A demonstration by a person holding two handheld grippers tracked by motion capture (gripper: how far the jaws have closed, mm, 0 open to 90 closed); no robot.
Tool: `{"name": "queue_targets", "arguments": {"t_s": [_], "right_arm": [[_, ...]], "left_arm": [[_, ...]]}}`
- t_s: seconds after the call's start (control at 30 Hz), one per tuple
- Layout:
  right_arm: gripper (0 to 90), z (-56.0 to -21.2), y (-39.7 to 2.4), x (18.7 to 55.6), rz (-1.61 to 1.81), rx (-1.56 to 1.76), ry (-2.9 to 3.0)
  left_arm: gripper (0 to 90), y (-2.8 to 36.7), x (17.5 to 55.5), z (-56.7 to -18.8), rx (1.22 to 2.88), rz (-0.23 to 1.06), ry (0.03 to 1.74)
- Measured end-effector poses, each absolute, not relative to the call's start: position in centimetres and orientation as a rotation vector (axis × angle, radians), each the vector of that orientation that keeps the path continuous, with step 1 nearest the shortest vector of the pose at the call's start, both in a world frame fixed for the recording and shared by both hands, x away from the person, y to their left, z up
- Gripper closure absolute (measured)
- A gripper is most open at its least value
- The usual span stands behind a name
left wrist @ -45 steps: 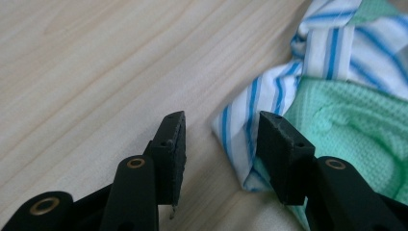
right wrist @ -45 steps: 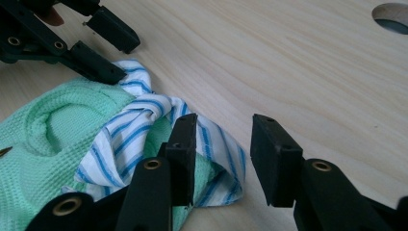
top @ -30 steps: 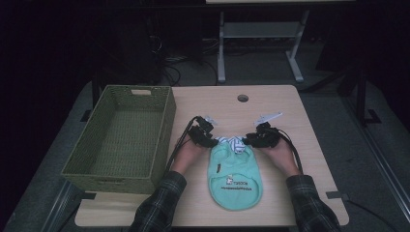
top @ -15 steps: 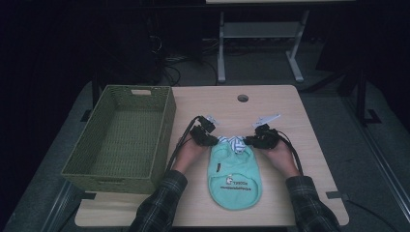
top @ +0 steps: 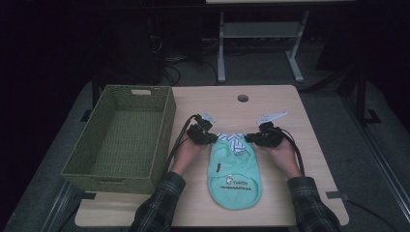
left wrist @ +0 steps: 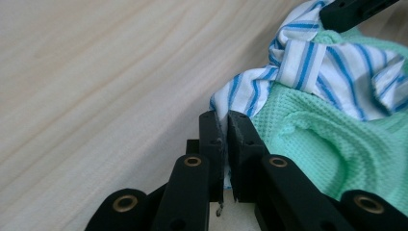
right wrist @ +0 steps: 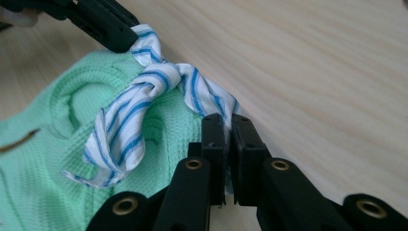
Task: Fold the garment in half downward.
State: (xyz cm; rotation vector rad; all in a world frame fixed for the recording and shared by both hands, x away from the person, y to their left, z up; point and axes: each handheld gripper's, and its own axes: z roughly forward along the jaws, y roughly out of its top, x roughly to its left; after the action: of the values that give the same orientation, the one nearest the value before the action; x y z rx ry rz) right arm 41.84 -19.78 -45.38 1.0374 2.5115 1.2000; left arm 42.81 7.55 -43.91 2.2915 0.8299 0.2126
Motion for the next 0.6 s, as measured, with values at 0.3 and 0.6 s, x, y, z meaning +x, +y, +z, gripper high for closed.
{"name": "queue_targets", "arguments": {"t_s": [0.3,0.6], "right_arm": [[85.8,-43.0,-19.7,42.0,1.228,0.998,2.456],[85.8,-41.2,-19.9,41.6,1.247,0.961,2.417]], "left_arm": [[85.2,7.7,42.6,-41.5,2.245,0.316,0.792],[85.2,7.5,42.1,-39.5,2.212,0.389,0.757]]}}
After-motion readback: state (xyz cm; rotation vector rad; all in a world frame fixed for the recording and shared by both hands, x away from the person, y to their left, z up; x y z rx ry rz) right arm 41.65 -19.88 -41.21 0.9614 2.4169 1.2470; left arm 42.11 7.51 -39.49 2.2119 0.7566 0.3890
